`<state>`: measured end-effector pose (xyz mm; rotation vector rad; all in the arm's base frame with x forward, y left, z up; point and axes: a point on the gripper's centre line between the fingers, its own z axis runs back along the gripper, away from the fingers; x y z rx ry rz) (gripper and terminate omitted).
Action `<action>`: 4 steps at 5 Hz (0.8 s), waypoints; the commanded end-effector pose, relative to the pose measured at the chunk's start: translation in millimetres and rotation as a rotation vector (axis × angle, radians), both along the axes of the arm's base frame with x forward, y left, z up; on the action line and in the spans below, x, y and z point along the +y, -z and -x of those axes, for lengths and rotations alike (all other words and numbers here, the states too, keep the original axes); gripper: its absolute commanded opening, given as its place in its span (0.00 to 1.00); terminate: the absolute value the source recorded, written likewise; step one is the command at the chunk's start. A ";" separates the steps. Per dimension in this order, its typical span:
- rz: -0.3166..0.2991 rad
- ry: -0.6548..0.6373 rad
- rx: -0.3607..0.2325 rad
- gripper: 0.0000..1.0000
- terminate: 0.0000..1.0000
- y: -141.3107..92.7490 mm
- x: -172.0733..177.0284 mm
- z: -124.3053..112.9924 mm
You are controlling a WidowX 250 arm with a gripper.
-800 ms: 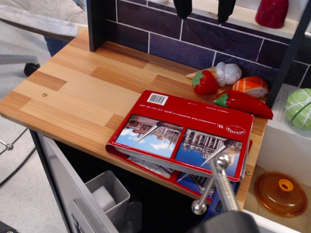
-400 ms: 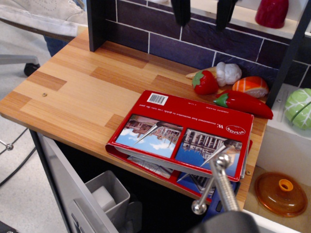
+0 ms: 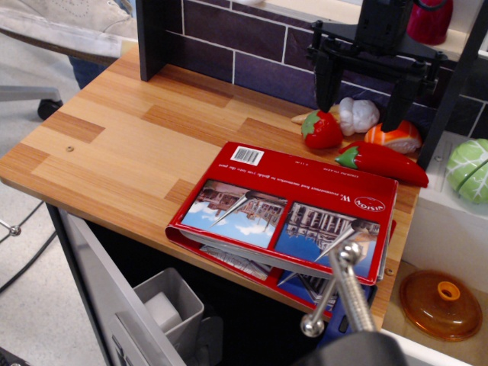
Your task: Open book
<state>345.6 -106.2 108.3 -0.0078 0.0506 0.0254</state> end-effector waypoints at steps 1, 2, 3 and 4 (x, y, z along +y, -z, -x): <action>-0.123 -0.090 -0.153 1.00 0.00 -6.8 -36.5 -1.2; -0.142 -0.103 -0.166 1.00 0.00 13.3 -48.1 -1.3; -0.168 -0.146 -0.161 1.00 0.00 34.9 -52.0 0.0; -0.180 -0.164 -0.131 1.00 0.00 48.9 -53.1 -1.2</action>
